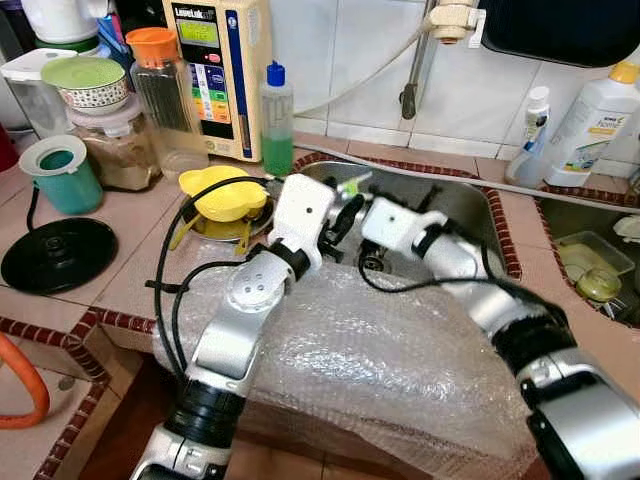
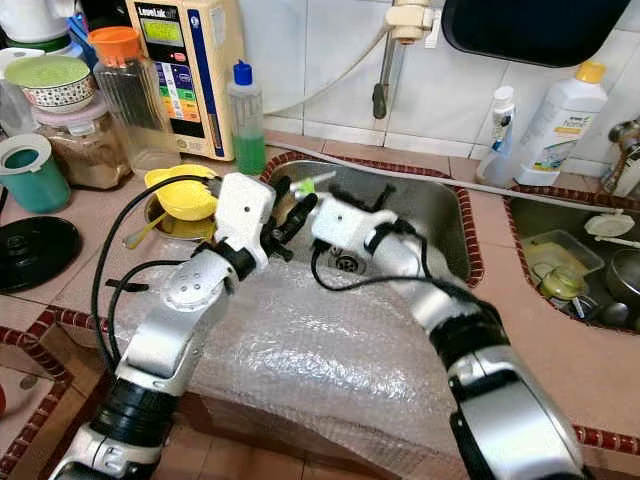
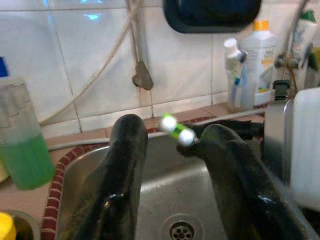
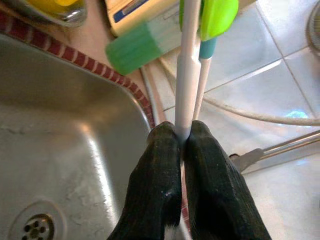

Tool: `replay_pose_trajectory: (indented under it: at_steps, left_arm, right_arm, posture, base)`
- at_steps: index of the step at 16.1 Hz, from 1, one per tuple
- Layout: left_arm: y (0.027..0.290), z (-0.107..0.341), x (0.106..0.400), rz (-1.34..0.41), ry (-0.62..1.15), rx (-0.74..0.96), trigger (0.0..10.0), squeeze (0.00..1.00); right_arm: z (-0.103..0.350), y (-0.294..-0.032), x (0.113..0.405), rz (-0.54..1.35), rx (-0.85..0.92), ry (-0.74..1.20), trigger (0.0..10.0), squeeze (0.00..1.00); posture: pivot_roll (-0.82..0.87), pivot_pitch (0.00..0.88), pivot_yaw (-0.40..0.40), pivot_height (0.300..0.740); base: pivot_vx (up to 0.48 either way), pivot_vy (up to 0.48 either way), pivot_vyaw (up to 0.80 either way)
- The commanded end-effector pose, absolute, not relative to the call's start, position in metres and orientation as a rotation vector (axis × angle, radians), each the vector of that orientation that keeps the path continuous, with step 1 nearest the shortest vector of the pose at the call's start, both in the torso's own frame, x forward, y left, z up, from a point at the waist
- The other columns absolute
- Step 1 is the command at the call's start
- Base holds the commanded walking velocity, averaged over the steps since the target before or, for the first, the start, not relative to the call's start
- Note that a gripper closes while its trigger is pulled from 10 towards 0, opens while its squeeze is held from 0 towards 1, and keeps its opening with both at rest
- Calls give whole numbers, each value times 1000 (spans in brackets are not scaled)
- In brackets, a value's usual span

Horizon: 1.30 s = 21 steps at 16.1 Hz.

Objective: Kitchen organization

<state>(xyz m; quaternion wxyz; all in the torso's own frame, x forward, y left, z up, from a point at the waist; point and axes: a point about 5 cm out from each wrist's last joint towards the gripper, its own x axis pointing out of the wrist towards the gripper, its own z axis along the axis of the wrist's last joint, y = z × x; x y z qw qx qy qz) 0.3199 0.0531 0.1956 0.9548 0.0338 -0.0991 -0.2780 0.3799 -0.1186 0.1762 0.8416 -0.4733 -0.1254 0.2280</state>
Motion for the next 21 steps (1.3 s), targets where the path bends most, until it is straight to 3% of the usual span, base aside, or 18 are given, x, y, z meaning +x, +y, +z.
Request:
replay_pose_trajectory:
  at_steps: [1, 12, 18, 19, 20, 21]
  left_arm:
    - [57, 203, 316, -558, -231, 47, 10000, 1000]
    - [64, 172, 283, -667, -93, 92, 10000, 1000]
    - [60, 171, 281, -712, -66, 133, 10000, 1000]
    - [58, 171, 281, -718, -65, 140, 10000, 1000]
    - [58, 171, 281, -715, -68, 136, 10000, 1000]
    - [58, 172, 281, -709, -77, 142, 10000, 1000]
  right_arm:
    - [180, -126, 384, 446, -1000, -257, 0, 0]
    - [172, -168, 401, 377, -1091, 26, 0, 0]
    - [149, -167, 395, 487, -1132, 156, 0, 0]
    - [148, -163, 394, 496, -1136, 149, 510, 0]
    - [147, -161, 394, 498, -1130, 148, 4627, 0]
    - [147, -160, 394, 498, -1123, 145, 10000, 0]
  posture:
    - [58, 0, -19, 740]
    - [95, 0, -11, 740]
    - [98, 0, -9, 740]
    - [100, 0, -9, 740]
    - [100, 0, -9, 740]
    - [103, 0, -9, 740]
  base:
    - [0, 0, 0]
    - [0, 0, 0]
    - [0, 0, 0]
    - [0, 0, 0]
    - [0, 0, 0]
    - [0, 0, 0]
